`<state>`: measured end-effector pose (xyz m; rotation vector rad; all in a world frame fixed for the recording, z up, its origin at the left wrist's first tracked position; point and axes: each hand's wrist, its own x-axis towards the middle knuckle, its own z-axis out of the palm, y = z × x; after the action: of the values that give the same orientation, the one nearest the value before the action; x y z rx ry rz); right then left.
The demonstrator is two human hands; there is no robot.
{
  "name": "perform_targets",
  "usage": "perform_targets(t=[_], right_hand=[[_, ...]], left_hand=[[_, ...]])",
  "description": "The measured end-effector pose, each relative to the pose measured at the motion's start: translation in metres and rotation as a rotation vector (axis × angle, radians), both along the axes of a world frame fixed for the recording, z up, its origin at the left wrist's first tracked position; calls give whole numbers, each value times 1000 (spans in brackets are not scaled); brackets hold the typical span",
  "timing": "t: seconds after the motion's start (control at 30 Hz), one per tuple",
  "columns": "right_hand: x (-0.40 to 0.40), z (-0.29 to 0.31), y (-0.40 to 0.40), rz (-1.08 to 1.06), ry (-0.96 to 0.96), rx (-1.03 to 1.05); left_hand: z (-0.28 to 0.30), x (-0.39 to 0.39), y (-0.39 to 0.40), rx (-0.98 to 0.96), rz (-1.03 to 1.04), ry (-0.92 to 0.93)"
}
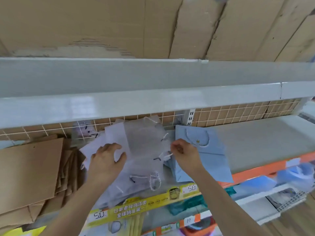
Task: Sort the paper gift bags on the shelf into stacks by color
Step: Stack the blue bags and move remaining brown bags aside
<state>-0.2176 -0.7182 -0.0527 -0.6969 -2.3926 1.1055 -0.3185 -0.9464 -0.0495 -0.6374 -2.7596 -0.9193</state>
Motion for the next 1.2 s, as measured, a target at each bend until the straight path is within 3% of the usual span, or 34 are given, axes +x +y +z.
perform_targets(t=[0.17, 0.27, 0.37, 0.43, 0.53, 0.73, 1.0, 1.2], right_hand=[[23, -20, 88, -143, -264, 58], [44, -34, 135, -363, -391, 138], [56, -47, 171, -471, -444, -150], [54, -52, 183, -478, -416, -380], [44, -58, 190, -475, -324, -540], [28, -53, 187, -263, -202, -1023], [33, -57, 193, -55, -2, -1135], [38, -51, 221, 23, 87, -1089]], left_hand=[[-2, 26, 63, -34, 5, 19], [-8, 38, 90, -27, -11, 33], [-17, 33, 112, -150, -3, -21], [-25, 24, 120, -225, 10, -97], [-34, 14, 121, -297, 27, -205], [-37, 0, 122, -369, 44, -174], [-34, -1, 132, -354, 133, -132], [-24, 7, 153, -241, 290, -91]])
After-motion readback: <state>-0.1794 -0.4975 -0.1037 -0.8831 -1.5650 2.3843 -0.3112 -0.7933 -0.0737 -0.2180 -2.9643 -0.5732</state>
